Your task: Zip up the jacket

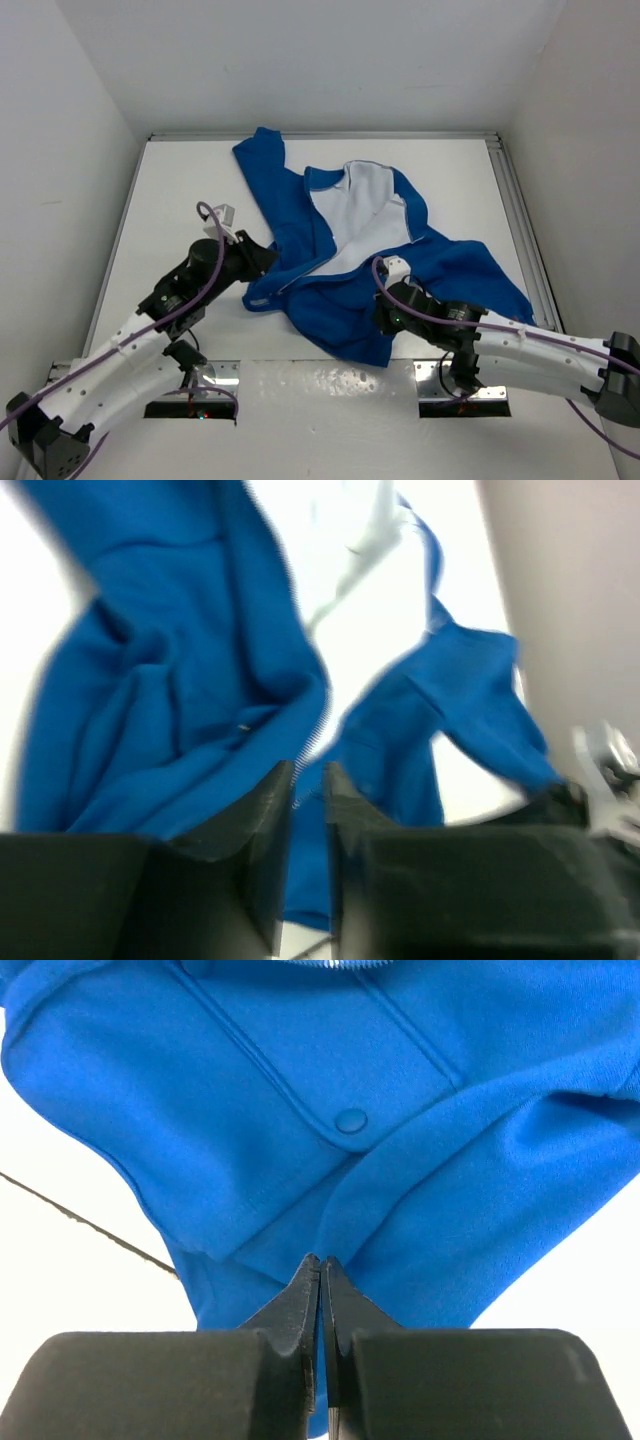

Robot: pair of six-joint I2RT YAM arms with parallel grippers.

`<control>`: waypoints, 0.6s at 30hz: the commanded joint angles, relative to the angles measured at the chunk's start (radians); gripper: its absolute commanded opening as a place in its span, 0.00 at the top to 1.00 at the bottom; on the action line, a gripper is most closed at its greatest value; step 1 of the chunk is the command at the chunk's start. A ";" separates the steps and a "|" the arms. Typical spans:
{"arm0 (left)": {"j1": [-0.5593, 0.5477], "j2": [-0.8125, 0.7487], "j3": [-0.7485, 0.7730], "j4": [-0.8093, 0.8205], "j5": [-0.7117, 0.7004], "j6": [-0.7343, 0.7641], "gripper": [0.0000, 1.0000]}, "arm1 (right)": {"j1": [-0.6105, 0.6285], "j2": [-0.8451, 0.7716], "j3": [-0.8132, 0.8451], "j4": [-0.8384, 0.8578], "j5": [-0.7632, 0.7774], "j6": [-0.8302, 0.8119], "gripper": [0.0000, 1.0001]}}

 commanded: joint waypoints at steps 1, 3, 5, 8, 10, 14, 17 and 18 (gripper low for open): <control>-0.006 -0.046 -0.035 0.008 0.133 -0.071 0.87 | 0.008 -0.010 0.039 0.064 0.004 -0.040 1.00; -0.023 -0.081 -0.102 -0.001 0.129 -0.108 0.97 | 0.008 0.006 0.047 0.115 -0.027 -0.061 1.00; -0.026 -0.142 -0.183 -0.036 0.071 -0.162 1.00 | 0.008 0.035 0.077 0.168 -0.057 -0.087 1.00; -0.025 -0.230 -0.265 -0.089 -0.023 -0.221 1.00 | 0.008 0.134 0.139 0.251 -0.113 -0.120 1.00; -0.025 -0.267 -0.338 -0.127 -0.042 -0.249 1.00 | 0.008 0.212 0.171 0.323 -0.148 -0.144 1.00; -0.025 -0.324 -0.443 -0.086 -0.046 -0.306 0.96 | 0.008 0.284 0.226 0.354 -0.196 -0.157 1.00; -0.025 -0.308 -0.488 0.046 -0.048 -0.298 0.76 | 0.008 0.289 0.234 0.361 -0.225 -0.155 1.00; -0.025 -0.293 -0.506 0.086 -0.045 -0.296 0.73 | 0.008 0.286 0.229 0.362 -0.228 -0.149 1.00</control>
